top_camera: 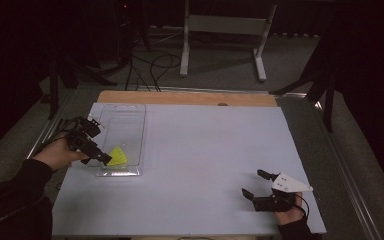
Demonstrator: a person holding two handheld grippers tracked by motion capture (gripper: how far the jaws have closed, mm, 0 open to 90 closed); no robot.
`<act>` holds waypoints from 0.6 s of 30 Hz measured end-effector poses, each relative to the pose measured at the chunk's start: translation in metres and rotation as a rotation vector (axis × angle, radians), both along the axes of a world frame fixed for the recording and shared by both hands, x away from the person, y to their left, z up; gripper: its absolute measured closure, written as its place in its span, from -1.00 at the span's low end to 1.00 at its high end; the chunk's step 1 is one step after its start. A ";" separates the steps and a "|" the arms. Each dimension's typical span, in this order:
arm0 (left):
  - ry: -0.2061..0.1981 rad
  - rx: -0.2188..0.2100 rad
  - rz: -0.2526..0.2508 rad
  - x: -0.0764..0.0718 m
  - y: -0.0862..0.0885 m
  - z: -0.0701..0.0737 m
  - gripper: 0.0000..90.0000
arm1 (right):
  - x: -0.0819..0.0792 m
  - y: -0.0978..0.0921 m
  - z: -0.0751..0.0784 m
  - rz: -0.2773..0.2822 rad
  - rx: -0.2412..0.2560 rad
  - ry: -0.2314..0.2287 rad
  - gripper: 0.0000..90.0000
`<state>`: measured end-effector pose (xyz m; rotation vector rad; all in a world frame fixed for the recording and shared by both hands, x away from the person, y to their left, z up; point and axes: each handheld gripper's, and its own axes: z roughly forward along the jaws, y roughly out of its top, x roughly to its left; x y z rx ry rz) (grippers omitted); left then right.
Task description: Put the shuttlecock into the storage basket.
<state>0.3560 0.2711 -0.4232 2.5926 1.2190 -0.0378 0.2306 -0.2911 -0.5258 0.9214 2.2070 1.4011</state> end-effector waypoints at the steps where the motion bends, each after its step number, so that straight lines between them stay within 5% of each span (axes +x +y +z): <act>1: -0.025 0.002 -0.001 0.000 -0.001 0.001 -0.63 | 0.000 0.000 0.000 0.001 0.000 -0.002 -0.75; 3: -0.040 0.000 -0.012 -0.002 -0.003 -0.001 -0.71 | 0.000 0.000 0.000 0.002 -0.001 -0.002 -0.75; 5: -0.080 -0.021 -0.034 -0.005 -0.006 -0.002 -1.00 | 0.000 0.000 0.000 0.002 0.000 -0.001 -0.75; 10: -0.143 -0.063 -0.062 -0.011 -0.013 -0.004 -1.00 | 0.000 0.000 0.000 0.000 -0.001 -0.001 -0.75; 18: -0.184 -0.116 -0.079 -0.013 -0.025 -0.003 -1.00 | 0.000 0.000 0.000 -0.001 -0.002 0.001 -0.75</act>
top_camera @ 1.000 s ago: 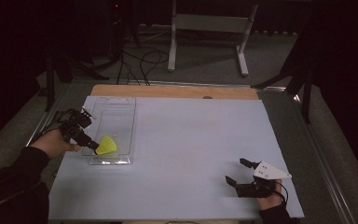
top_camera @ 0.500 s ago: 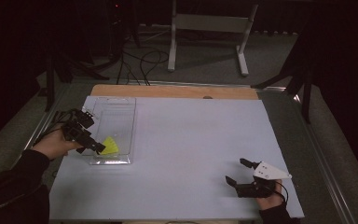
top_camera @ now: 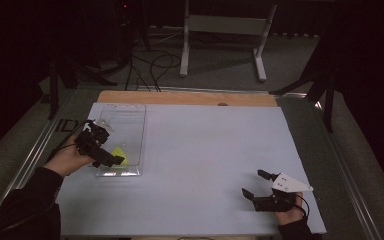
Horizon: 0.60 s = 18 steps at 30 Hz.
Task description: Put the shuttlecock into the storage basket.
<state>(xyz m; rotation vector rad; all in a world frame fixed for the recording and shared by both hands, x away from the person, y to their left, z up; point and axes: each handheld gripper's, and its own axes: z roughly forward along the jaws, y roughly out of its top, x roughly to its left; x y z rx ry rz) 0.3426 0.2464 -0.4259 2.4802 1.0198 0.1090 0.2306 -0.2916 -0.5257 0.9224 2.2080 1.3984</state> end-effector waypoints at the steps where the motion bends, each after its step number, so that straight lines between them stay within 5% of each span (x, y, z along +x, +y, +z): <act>1: -0.012 -0.004 -0.002 0.000 -0.001 0.001 -1.00 | 0.000 0.000 0.000 0.000 -0.001 0.000 -0.75; 10: -0.073 -0.058 -0.057 -0.001 -0.023 0.011 -1.00 | 0.000 0.000 0.000 0.001 -0.003 0.003 -0.75; 18: -0.088 -0.096 -0.081 0.005 -0.044 0.015 -1.00 | 0.000 -0.001 0.000 -0.001 -0.001 0.003 -0.75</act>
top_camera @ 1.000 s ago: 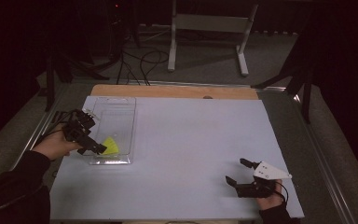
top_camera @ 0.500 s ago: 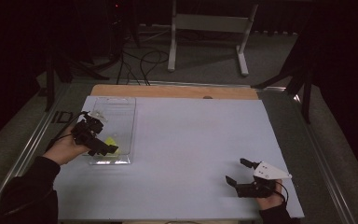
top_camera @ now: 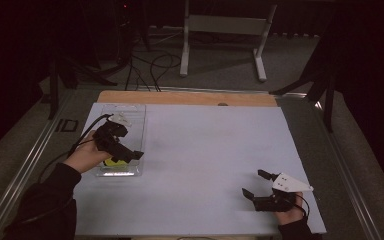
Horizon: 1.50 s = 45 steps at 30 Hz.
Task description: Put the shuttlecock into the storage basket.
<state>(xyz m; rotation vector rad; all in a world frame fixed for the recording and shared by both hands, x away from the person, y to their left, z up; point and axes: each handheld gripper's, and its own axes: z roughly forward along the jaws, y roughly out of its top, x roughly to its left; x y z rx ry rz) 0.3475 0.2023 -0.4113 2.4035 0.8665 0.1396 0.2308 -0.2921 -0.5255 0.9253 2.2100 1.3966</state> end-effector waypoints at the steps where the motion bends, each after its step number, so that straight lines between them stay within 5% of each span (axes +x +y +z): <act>1: -0.004 -0.016 -0.014 0.000 -0.007 0.000 -1.00 | 0.000 0.000 0.000 0.001 0.001 0.002 -0.75; 26: -0.057 -0.086 -0.186 -0.005 -0.084 0.000 -1.00 | 0.000 0.000 0.000 0.002 0.005 0.005 -0.75; 45: -0.026 -0.113 -0.310 -0.025 -0.125 -0.020 -1.00 | 0.000 -0.001 0.001 0.006 0.006 0.002 -0.75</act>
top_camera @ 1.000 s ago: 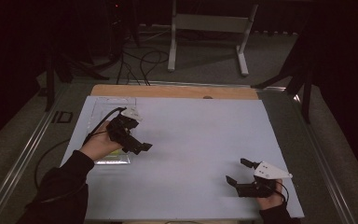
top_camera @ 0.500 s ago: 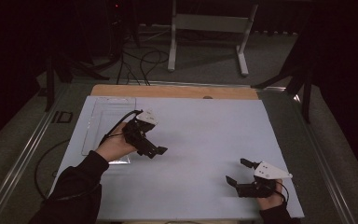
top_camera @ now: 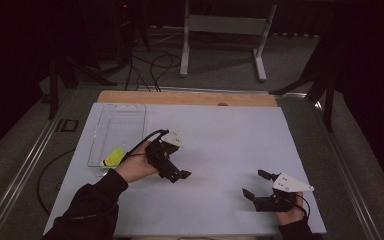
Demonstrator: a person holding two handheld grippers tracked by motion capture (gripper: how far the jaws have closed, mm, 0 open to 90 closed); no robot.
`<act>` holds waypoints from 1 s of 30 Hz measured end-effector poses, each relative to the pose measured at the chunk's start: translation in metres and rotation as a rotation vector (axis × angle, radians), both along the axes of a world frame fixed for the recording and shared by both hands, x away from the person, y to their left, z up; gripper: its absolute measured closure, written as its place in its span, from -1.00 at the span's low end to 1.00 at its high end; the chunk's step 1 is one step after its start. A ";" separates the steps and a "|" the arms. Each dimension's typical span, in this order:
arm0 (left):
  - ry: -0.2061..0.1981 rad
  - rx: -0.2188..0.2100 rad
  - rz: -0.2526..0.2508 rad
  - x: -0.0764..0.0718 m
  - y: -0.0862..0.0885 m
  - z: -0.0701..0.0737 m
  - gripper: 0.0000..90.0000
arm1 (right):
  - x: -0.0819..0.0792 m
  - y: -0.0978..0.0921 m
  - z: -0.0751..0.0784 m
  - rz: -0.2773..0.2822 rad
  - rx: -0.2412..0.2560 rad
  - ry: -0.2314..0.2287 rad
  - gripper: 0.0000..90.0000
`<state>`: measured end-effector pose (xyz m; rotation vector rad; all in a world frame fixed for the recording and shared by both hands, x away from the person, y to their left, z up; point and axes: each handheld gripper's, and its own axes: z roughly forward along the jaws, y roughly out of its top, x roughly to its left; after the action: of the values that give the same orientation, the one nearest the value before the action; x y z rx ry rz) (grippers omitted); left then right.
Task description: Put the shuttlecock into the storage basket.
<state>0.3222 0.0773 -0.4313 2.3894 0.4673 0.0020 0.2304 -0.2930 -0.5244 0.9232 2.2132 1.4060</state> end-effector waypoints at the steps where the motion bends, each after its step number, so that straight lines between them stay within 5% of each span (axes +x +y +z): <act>1: 0.004 0.007 -0.004 -0.002 -0.001 -0.003 -1.00 | 0.000 0.000 0.000 0.000 -0.001 0.000 -0.75; 14: 0.041 0.038 -0.019 -0.023 0.001 -0.034 -1.00 | 0.000 0.001 0.001 0.001 -0.001 -0.004 -0.75; 30: 0.100 0.043 0.003 -0.051 0.036 -0.066 -1.00 | 0.000 0.002 0.001 0.006 -0.005 0.002 -0.75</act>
<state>0.2714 0.1128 -0.4973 2.4396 0.5227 -0.1080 0.2301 -0.2911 -0.5239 0.9173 2.2213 1.4021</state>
